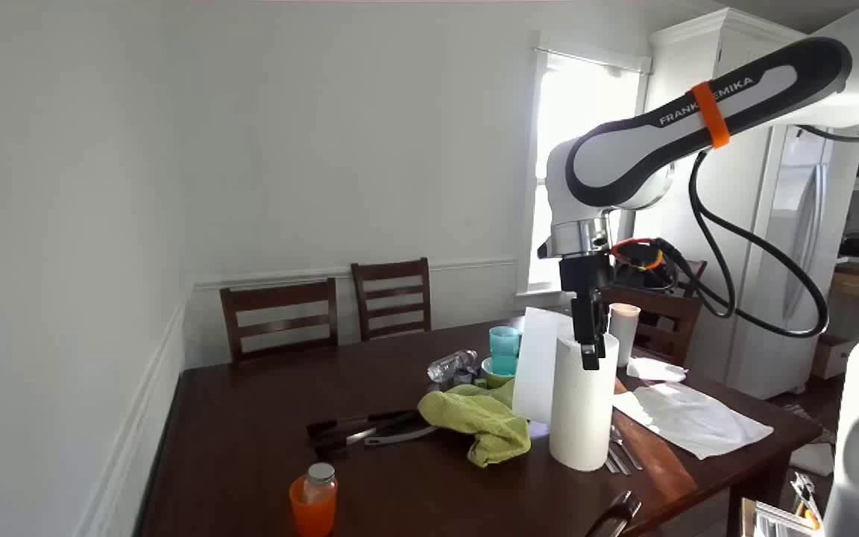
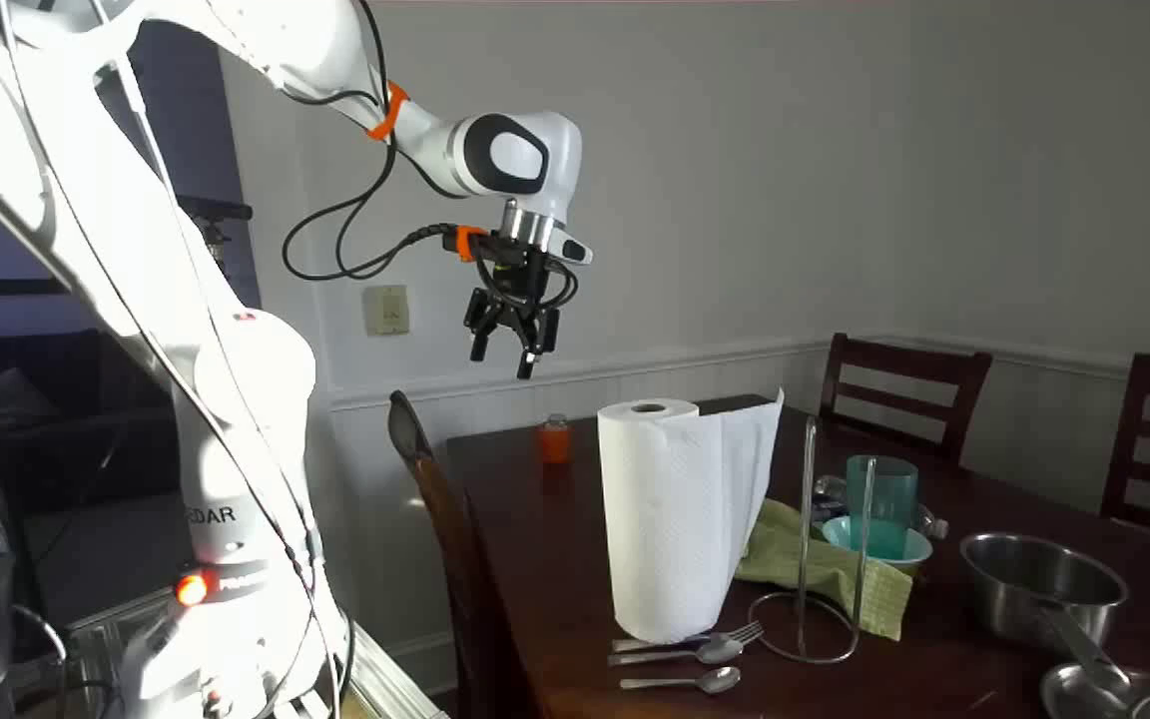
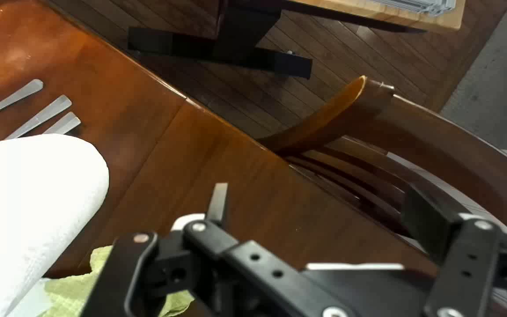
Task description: Put the paper towel on the stand
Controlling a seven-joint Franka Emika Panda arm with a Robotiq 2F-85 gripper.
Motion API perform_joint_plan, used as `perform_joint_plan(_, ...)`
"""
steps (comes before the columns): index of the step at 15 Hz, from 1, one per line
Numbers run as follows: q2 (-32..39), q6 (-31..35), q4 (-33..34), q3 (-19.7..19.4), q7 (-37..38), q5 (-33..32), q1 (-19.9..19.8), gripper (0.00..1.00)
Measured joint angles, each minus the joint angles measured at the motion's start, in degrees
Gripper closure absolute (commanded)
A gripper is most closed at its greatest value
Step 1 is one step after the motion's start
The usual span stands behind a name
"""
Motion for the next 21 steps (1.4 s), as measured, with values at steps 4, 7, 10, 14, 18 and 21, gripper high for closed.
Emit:
perform_joint_plan(4,0.01,0.00,0.00,0.00,0.00,0.00,0.00,0.00)
perform_joint_plan(7,0.01,0.00,0.00,0.00,0.00,0.00,0.00,0.00)
perform_joint_plan(10,-0.07,0.00,0.33,0.42,0.27,-0.31,-0.61,0.00)
perform_joint_plan(14,-1.06,-0.74,2.65,0.15,0.96,-2.23,-4.46,0.00)
perform_joint_plan(18,-1.92,-1.44,4.45,-0.71,3.75,-8.48,-10.49,0.00)
perform_joint_plan(21,-1.92,-0.16,4.57,-1.32,7.52,-13.25,-14.27,0.00)
